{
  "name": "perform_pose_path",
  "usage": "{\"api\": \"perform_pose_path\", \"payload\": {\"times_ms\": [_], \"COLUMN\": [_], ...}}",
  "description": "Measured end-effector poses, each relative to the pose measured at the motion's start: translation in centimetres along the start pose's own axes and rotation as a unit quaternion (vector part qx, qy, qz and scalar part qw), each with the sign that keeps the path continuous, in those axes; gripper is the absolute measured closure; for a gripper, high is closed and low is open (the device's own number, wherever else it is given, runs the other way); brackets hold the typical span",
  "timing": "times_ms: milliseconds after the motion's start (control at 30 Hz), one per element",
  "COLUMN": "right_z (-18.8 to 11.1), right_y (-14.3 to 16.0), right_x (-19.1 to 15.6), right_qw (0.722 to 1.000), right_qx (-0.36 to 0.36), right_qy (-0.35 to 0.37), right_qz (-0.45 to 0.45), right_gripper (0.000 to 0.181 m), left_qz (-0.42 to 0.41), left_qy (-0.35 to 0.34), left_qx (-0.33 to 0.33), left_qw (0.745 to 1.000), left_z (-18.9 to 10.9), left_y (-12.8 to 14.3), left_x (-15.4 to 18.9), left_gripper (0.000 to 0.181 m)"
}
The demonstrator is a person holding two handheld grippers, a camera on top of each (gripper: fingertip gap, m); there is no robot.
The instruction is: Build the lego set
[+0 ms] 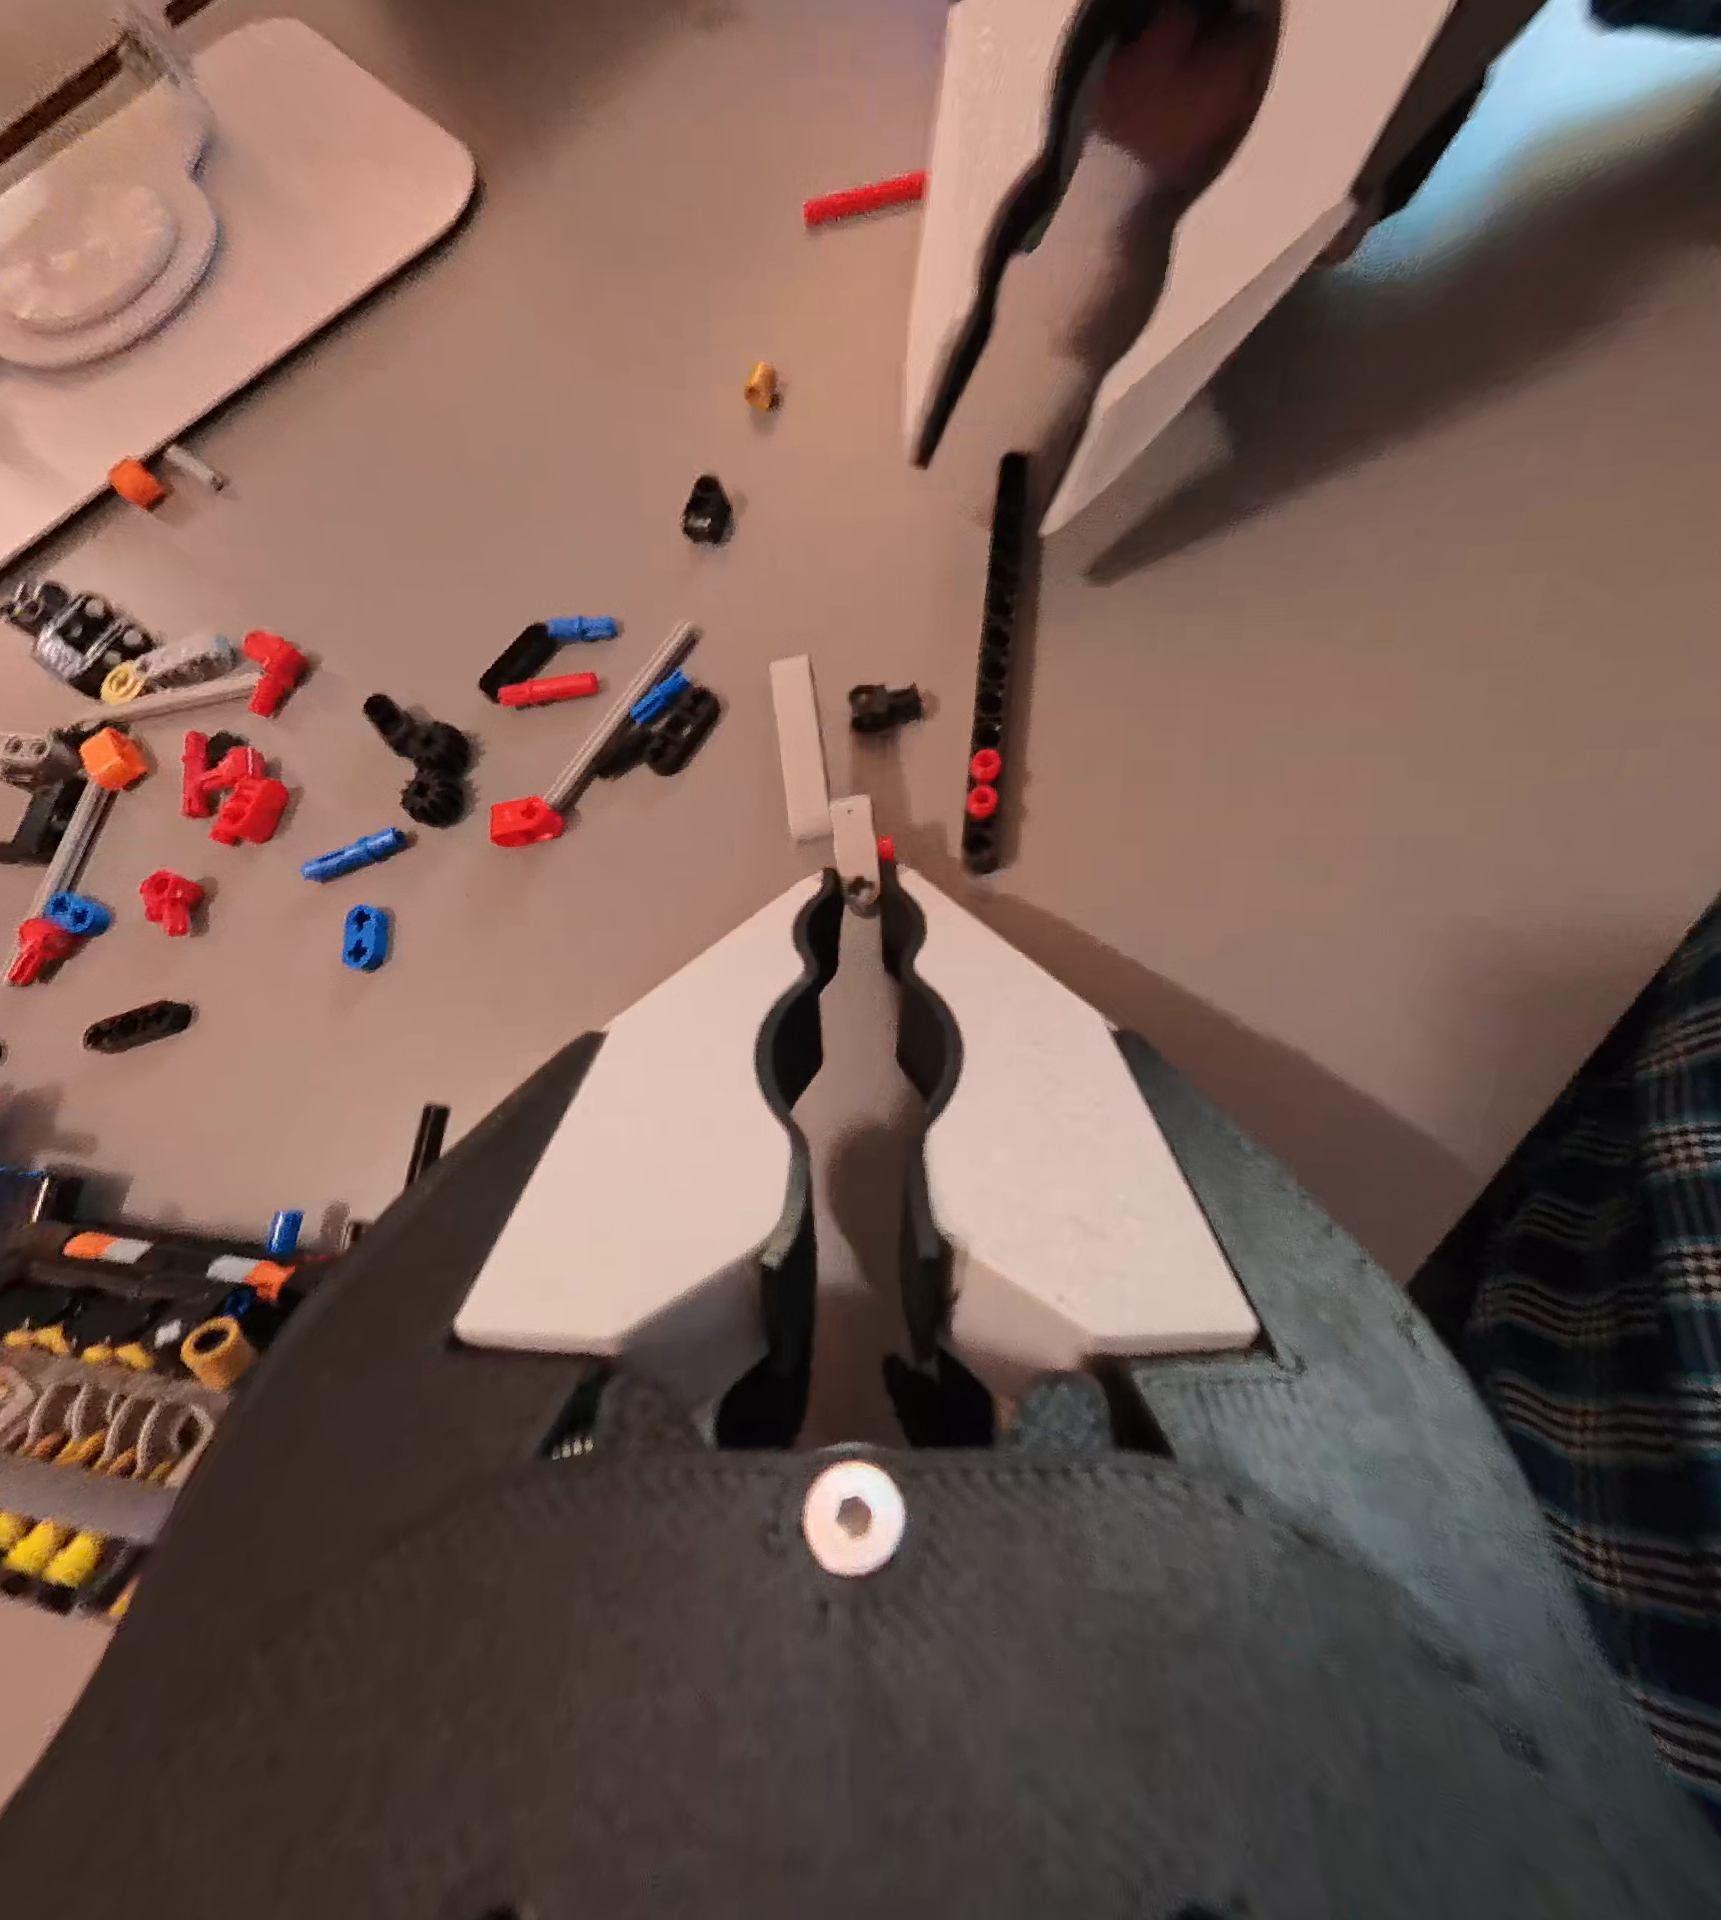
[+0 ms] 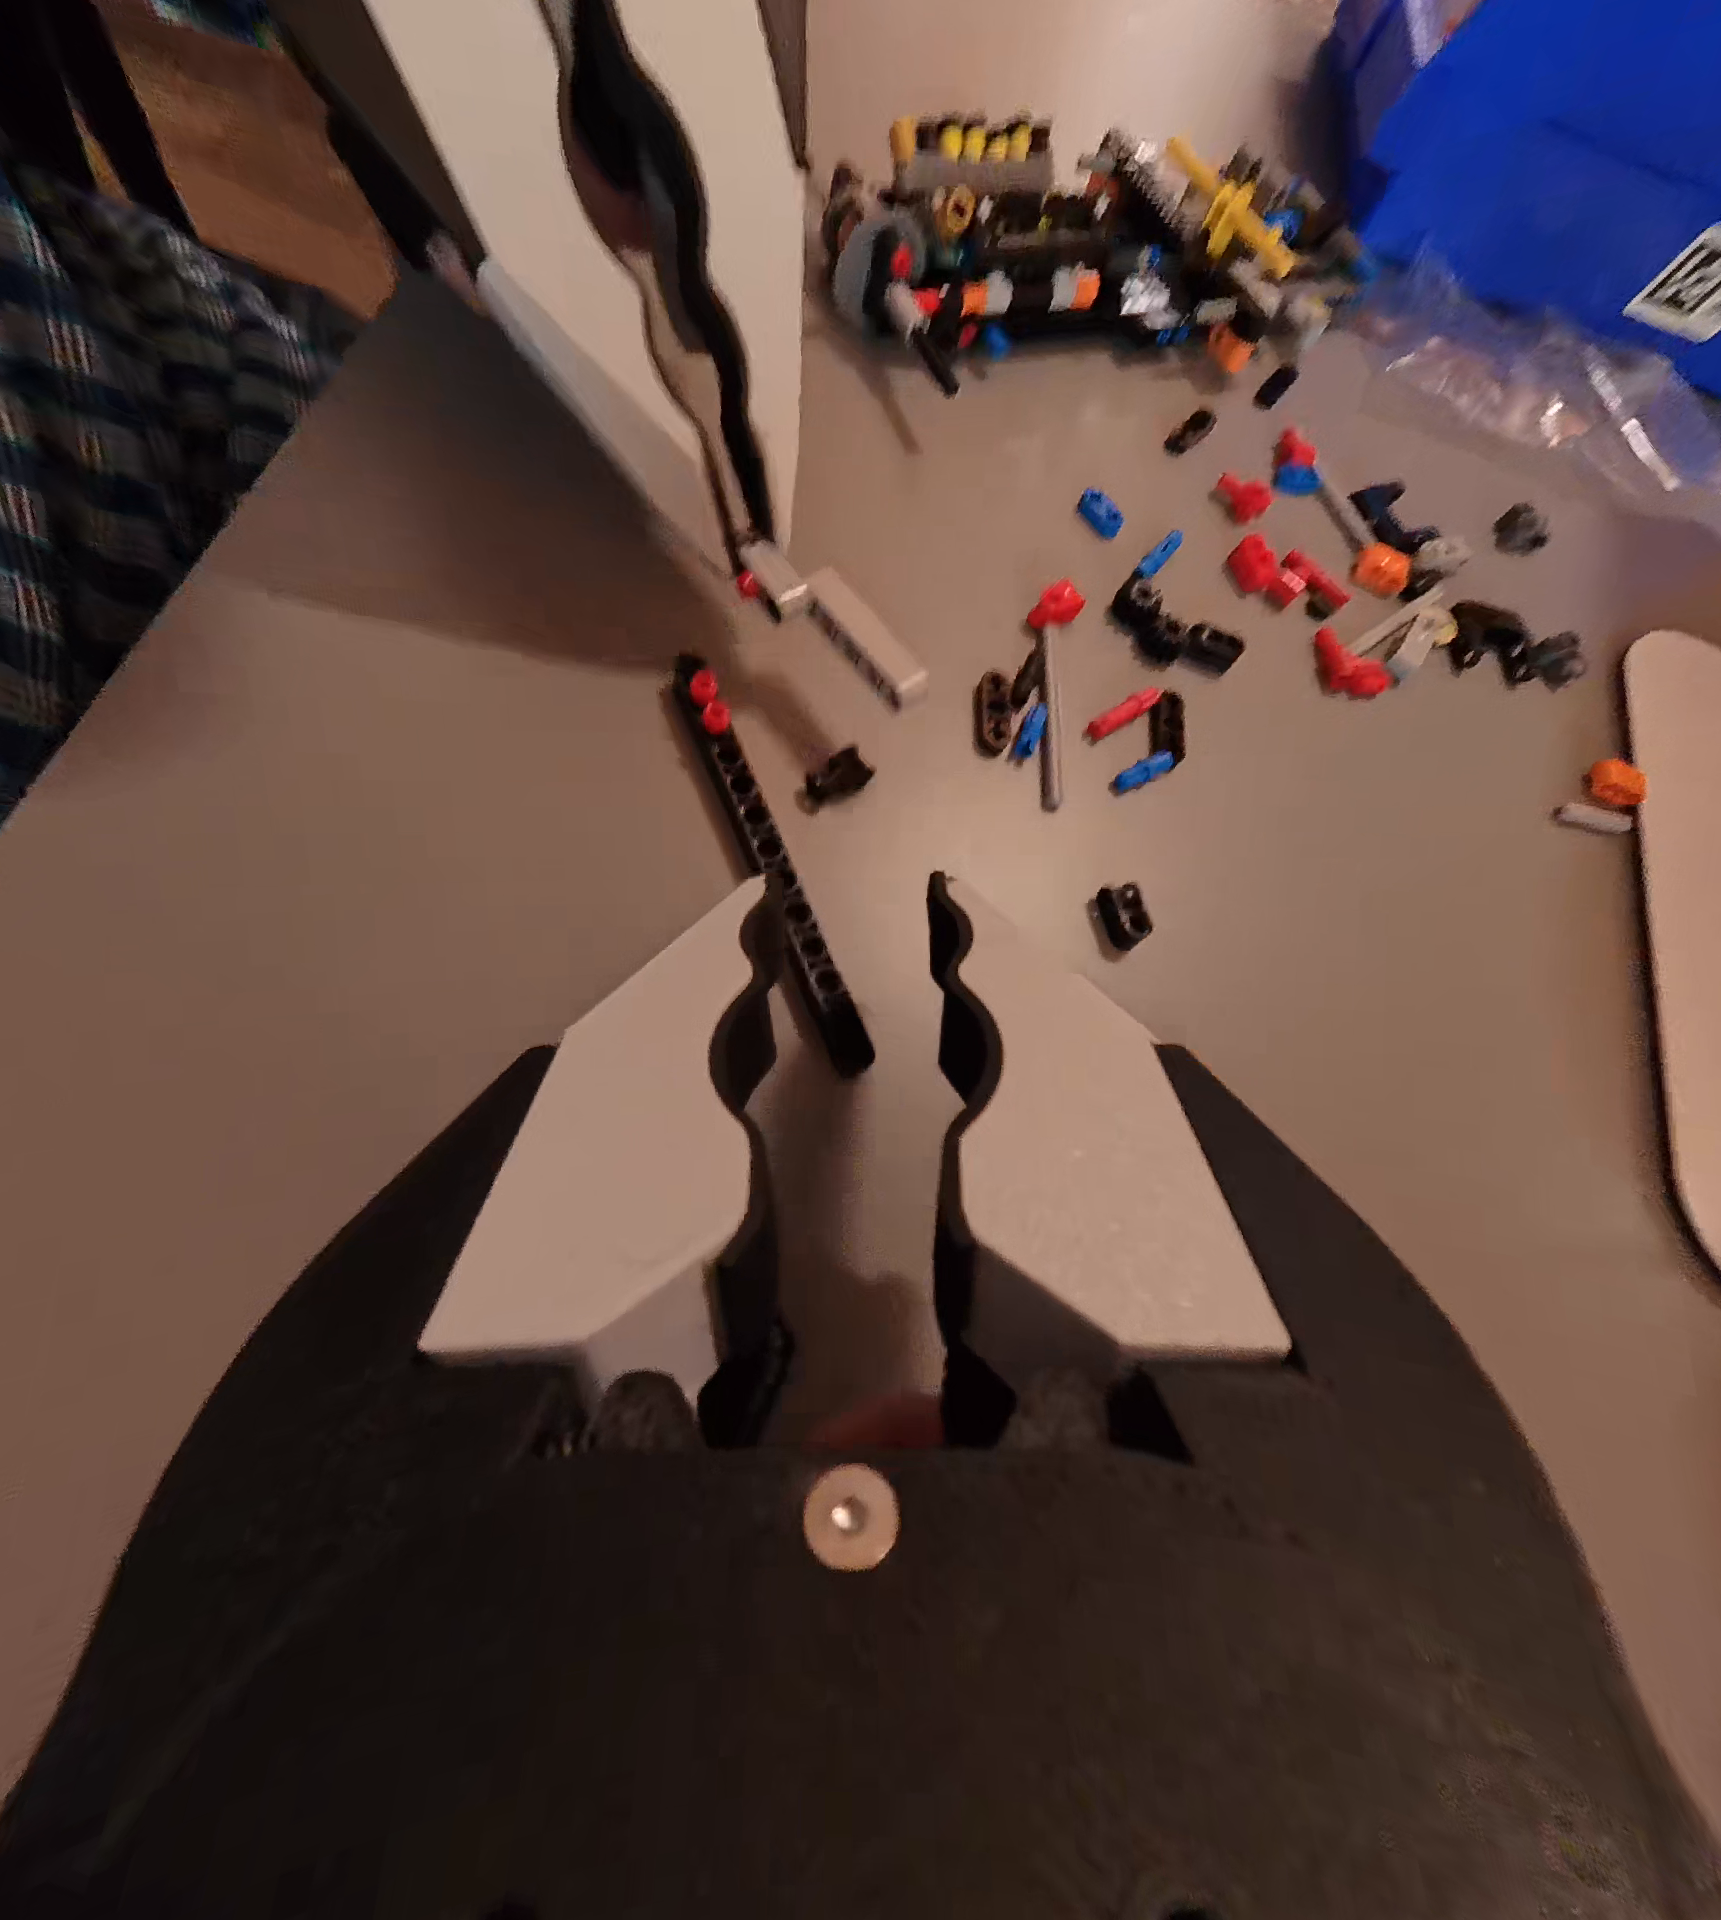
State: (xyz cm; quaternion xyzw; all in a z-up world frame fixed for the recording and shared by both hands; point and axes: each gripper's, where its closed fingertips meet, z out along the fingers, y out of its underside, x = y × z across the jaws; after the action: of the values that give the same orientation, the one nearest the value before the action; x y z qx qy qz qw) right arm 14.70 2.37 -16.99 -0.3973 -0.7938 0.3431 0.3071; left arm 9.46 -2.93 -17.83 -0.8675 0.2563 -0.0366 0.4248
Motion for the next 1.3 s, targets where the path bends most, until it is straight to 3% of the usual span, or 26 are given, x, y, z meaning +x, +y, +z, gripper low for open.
{"api": "perform_pose_path", "payload": {"times_ms": [233,533,1000,1300], "right_z": [0.9,1.4,1.8,1.0], "right_y": [-2.9,-3.2,-4.2,-4.1], "right_x": [0.3,-0.5,-1.4,-0.3], "right_qw": [0.998,0.997,0.996,0.989], "right_qx": [0.022,0.016,0.051,0.055], "right_qy": [0.045,0.042,0.057,0.103], "right_qz": [-0.027,-0.055,-0.055,-0.088], "right_gripper": [0.156,0.171,0.176,0.176], "left_qz": [0.082,0.138,0.067,0.090], "left_qy": [0.026,0.032,0.000,-0.048], "left_qx": [0.023,0.050,0.051,0.065], "left_qw": [0.996,0.989,0.996,0.993], "left_z": [0.1,-0.6,-2.2,-1.0], "left_y": [-2.3,-3.2,-0.5,-2.4], "left_x": [1.8,2.3,2.0,0.4], "left_gripper": [0.176,0.176,0.159,0.146]}}
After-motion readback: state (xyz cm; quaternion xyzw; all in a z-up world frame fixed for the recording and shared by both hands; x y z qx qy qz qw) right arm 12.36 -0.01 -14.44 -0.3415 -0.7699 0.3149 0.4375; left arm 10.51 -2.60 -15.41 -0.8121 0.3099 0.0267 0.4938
